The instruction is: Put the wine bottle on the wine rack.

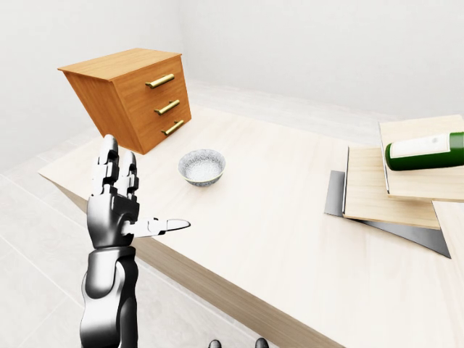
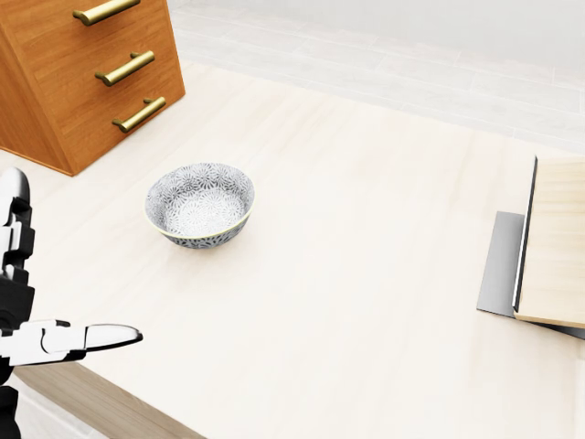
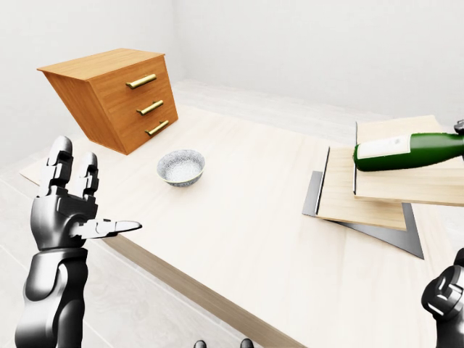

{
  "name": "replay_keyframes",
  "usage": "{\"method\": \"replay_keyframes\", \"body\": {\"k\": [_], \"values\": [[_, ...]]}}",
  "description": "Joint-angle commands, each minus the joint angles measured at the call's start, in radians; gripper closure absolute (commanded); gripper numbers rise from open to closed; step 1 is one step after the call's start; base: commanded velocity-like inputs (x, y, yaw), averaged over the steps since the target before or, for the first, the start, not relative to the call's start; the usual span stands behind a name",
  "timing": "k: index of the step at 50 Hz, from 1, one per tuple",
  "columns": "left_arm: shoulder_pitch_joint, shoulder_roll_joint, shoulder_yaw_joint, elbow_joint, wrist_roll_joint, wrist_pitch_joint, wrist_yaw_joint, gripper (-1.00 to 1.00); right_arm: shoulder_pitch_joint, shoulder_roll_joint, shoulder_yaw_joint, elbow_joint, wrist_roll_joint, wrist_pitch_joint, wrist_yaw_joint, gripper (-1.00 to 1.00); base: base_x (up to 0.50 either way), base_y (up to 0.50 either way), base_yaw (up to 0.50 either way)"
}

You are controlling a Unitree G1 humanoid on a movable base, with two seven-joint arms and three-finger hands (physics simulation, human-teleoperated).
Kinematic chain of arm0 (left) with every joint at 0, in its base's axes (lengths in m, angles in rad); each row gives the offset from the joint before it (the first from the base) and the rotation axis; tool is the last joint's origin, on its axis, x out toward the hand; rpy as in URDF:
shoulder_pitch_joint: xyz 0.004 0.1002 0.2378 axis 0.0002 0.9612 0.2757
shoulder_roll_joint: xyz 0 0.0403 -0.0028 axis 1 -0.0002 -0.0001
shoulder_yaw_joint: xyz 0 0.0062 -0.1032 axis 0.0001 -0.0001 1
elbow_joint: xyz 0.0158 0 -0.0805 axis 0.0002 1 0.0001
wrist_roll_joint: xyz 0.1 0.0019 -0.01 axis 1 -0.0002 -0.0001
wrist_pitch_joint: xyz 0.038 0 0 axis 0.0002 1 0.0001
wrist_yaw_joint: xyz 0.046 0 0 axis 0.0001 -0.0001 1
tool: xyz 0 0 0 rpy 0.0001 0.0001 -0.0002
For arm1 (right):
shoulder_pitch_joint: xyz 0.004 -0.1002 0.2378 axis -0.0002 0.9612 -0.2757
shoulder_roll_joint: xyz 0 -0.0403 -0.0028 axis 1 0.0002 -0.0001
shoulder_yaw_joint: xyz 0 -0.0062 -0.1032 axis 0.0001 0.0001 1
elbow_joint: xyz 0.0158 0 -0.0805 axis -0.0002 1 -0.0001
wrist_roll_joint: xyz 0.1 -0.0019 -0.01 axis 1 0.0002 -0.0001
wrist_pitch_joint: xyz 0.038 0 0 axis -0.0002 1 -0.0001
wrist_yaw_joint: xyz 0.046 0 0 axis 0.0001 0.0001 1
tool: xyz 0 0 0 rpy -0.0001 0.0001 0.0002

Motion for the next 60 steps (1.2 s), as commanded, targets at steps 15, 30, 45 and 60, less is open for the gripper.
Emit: {"method": "replay_keyframes", "body": {"k": [15, 30, 45, 60], "values": [[0.004, -0.002, -0.005, -0.006, 0.0, 0.0, 0.003, -1.0, 0.178, -0.048, 0.036, 0.057, 0.029, 0.0, 0.013, 1.0, 0.0, 0.0, 0.0], [0.007, -0.002, 0.001, -0.001, -0.005, 0.0, 0.001, -1.0, 0.186, -0.025, 0.027, 0.083, 0.065, 0.0, -0.02, 1.0, 0.0, 0.0, 0.0], [0.009, -0.003, -0.004, 0.004, -0.001, 0.0, 0.0, -1.0, 0.193, -0.022, 0.03, 0.082, 0.075, 0.0, -0.039, 1.0, 0.0, 0.0, 0.0], [0.007, 0.001, 0.007, 0.003, -0.007, 0.0, -0.001, -1.0, 0.211, -0.031, 0.03, 0.08, 0.082, 0.0, -0.041, 0.54, 0.0, 0.0, 0.0]]}}
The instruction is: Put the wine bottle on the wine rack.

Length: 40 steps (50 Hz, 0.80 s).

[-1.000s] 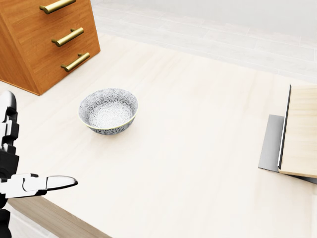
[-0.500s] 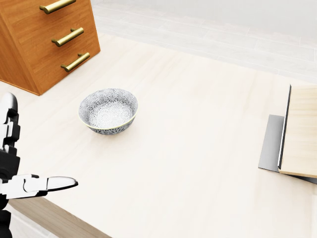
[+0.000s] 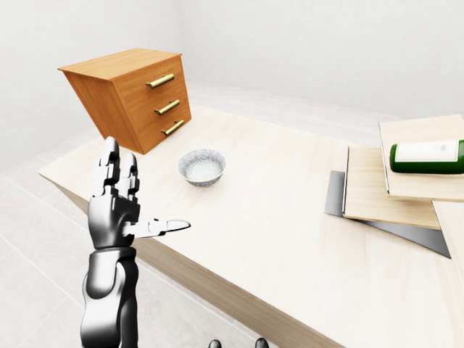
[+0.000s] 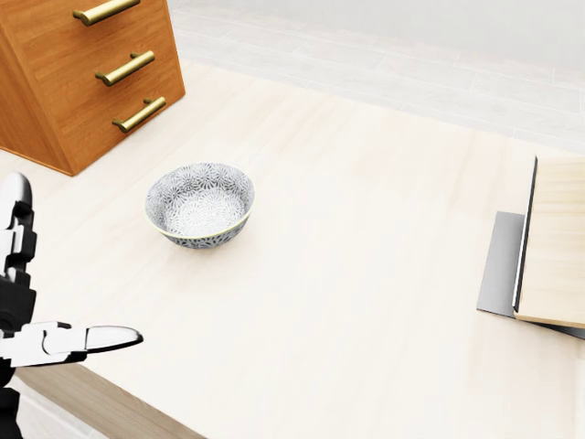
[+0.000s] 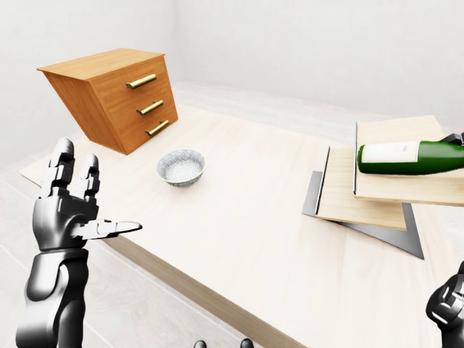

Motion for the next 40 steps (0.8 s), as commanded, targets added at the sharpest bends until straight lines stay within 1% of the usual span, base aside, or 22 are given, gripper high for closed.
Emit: {"method": "replay_keyframes", "body": {"k": [1, 5, 7, 8, 9, 11, 13, 14, 15, 16, 17, 18, 21, 22, 23, 25, 31, 32, 33, 34, 40], "values": [[0.0, 0.002, 0.008, -0.003, -0.004, 0.0, 0.0, -1.0, 0.146, -0.021, 0.051, 0.029, -0.035, 0.0, -0.024, 0.53, 0.0, 0.0, -0.01], [-0.001, 0.003, 0.007, -0.004, -0.004, 0.0, 0.001, -1.0, 0.153, -0.022, 0.054, 0.033, -0.041, 0.0, -0.021, 0.4, 0.0, 0.0, 0.0], [-0.005, 0.003, 0.006, 0.002, -0.002, 0.0, 0.001, -1.0, 0.156, -0.024, 0.052, 0.034, -0.042, 0.0, -0.017, 0.26, 0.0, 0.0, 0.0], [-0.006, 0.003, 0.006, 0.004, -0.002, 0.0, 0.001, -1.0, 0.156, -0.024, 0.052, 0.034, -0.042, 0.0, -0.018, 0.24, 0.0, 0.0, 0.0], [-0.005, 0.003, 0.006, 0.005, -0.002, 0.0, 0.001, -1.0, 0.158, -0.024, 0.051, 0.035, -0.042, 0.0, -0.016, 0.14, 0.0, 0.0, -0.01], [-0.006, 0.004, 0.006, 0.006, -0.002, 0.0, 0.001, -1.0, 0.16, -0.024, 0.051, 0.038, -0.044, 0.0, -0.013, 0.11, 0.0, 0.0, 0.0], [-0.006, 0.004, 0.006, 0.004, -0.002, 0.0, 0.001, -1.0, 0.163, -0.025, 0.052, 0.04, -0.047, 0.0, -0.01, 0.01, 0.0, 0.0, 0.0], [-0.006, 0.004, 0.006, 0.003, -0.002, 0.0, 0.001, -1.0, 0.163, -0.025, 0.052, 0.04, -0.047, 0.0, -0.01, 0.01, 0.0, 0.0, -0.01], [-0.005, 0.004, 0.006, 0.003, -0.003, 0.0, 0.001, -1.0, 0.164, -0.025, 0.052, 0.041, -0.048, 0.0, -0.01, -0.04, 0.0, 0.0, 0.0], [-0.004, 0.004, 0.007, 0.001, -0.004, 0.0, 0.001, -1.0, 0.166, -0.025, 0.052, 0.04, -0.05, 0.0, -0.009, -0.13, 0.0, 0.0, -0.01], [-0.004, 0.004, 0.006, -0.001, -0.003, 0.0, 0.001, -1.0, 0.166, -0.026, 0.051, 0.041, -0.05, 0.0, -0.008, -0.17, 0.0, 0.0, -0.01], [-0.004, 0.004, 0.006, 0.0, -0.003, 0.0, 0.002, -1.0, 0.168, -0.028, 0.051, 0.041, -0.051, 0.0, -0.01, -0.33, 0.0, 0.0, -0.01], [-0.004, 0.004, 0.006, -0.002, -0.004, 0.0, 0.002, -1.0, 0.169, -0.029, 0.048, 0.04, -0.05, 0.0, -0.012, -0.36, 0.0, 0.0, 0.0], [-0.004, 0.004, 0.006, -0.004, -0.004, 0.0, 0.003, -1.0, 0.17, -0.029, 0.048, 0.041, -0.051, 0.0, -0.016, -0.43, 0.0, 0.0, -0.01], [-0.004, 0.004, 0.005, -0.006, -0.004, 0.0, 0.003, -1.0, 0.171, -0.029, 0.049, 0.039, -0.053, 0.0, -0.02, -0.58, 0.0, 0.0, 0.0], [-0.004, 0.004, 0.004, -0.006, -0.003, 0.0, 0.003, -1.0, 0.17, -0.03, 0.047, 0.034, -0.05, 0.0, -0.024, -0.71, 0.0, 0.0, 0.0], [-0.002, 0.003, 0.006, -0.013, -0.004, 0.0, 0.004, -1.0, 0.174, -0.031, 0.045, 0.029, -0.049, 0.0, -0.03, -0.86, 0.0, 0.0, 0.0], [-0.001, 0.003, 0.006, -0.014, -0.005, 0.0, 0.004, -1.0, 0.176, -0.032, 0.045, 0.029, -0.05, 0.0, -0.032, -0.94, 0.0, 0.0, -0.01], [-0.001, 0.003, 0.006, -0.014, -0.005, 0.0, 0.004, -1.0, 0.176, -0.032, 0.045, 0.029, -0.05, 0.0, -0.032, -0.94, 0.0, 0.0, 0.0], [-0.002, 0.004, 0.007, -0.015, -0.005, 0.0, 0.004, -1.0, 0.179, -0.034, 0.045, 0.029, -0.051, 0.0, -0.03, -1.0, 0.0, 0.0, -0.01], [-0.001, 0.002, 0.007, -0.006, -0.004, 0.0, 0.001, -1.0, 0.196, -0.043, 0.038, 0.029, -0.048, 0.0, -0.025, -1.0, 0.0, 0.0, 0.0]]}}
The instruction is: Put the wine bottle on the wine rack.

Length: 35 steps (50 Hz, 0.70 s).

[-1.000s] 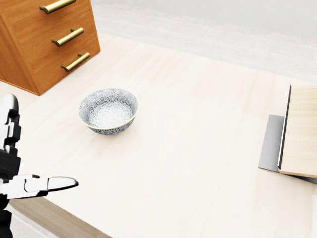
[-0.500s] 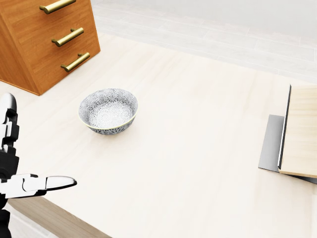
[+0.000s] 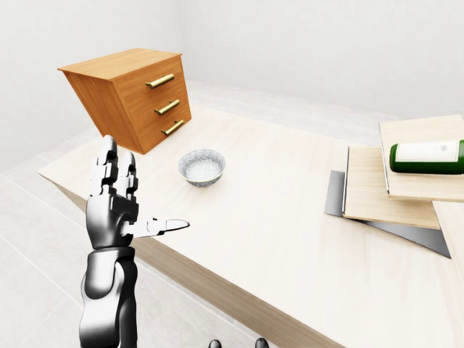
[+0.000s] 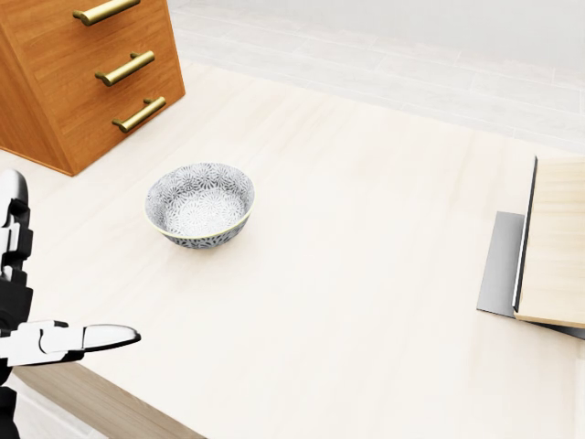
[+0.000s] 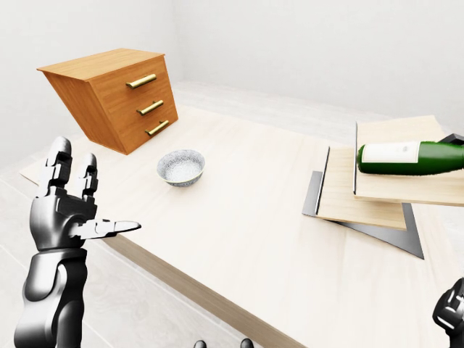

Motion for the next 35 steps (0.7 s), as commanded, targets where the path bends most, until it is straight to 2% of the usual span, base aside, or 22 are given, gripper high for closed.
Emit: {"method": "replay_keyframes", "body": {"k": [1, 35], "values": [[0.002, -0.001, 0.002, 0.003, 0.0, 0.0, -0.002, -1.0, 0.195, -0.019, -0.008, 0.022, -0.051, 0.0, -0.01, -1.0, 0.0, 0.0, 0.0], [0.004, -0.004, -0.008, 0.013, 0.005, 0.0, 0.0, -1.0, 0.289, -0.065, -0.05, -0.021, 0.0, 0.0, -0.014, -1.0, 0.0, 0.0, 0.0]]}}
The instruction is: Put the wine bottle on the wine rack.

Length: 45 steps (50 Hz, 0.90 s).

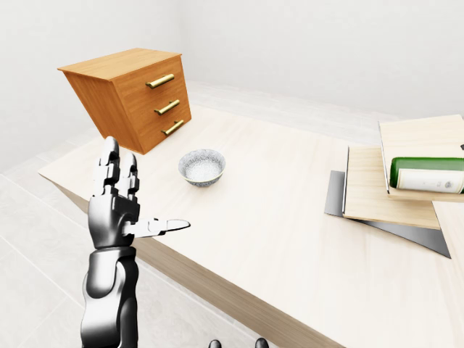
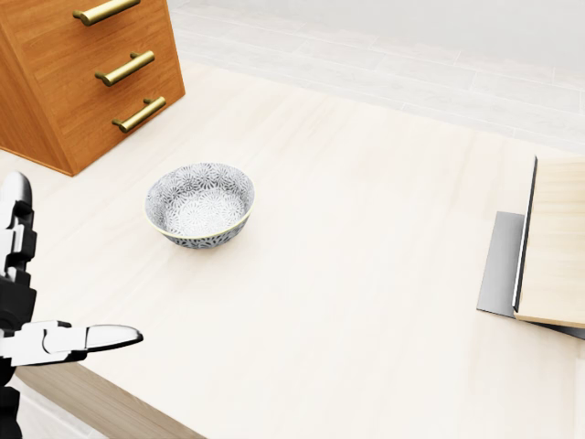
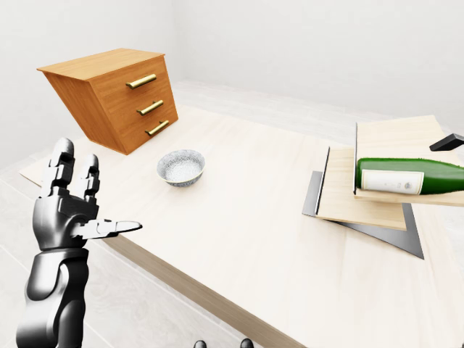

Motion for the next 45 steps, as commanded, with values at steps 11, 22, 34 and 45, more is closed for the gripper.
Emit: {"method": "replay_keyframes", "body": {"k": [11, 22, 34, 45], "values": [[0.007, -0.001, 0.002, 0.008, 0.0, 0.0, -0.003, -1.0, 0.01, -0.01, 0.003, -0.003, 0.004, 0.0, -0.003, -1.0, 0.0, 0.0, 0.0], [0.007, -0.002, 0.002, 0.012, 0.001, 0.0, -0.005, -1.0, 0.045, -0.044, -0.019, -0.005, 0.017, 0.0, 0.013, -1.0, 0.0, 0.0, 0.0], [0.004, -0.001, 0.004, 0.015, -0.004, 0.0, -0.005, -1.0, 0.114, -0.086, -0.063, -0.031, 0.053, 0.0, 0.014, -1.0, 0.0, 0.0, 0.0], [0.003, -0.001, 0.003, 0.013, -0.006, 0.0, -0.003, -1.0, 0.185, -0.122, -0.11, -0.061, 0.086, 0.0, 0.013, -1.0, 0.0, 0.0, 0.0]]}}
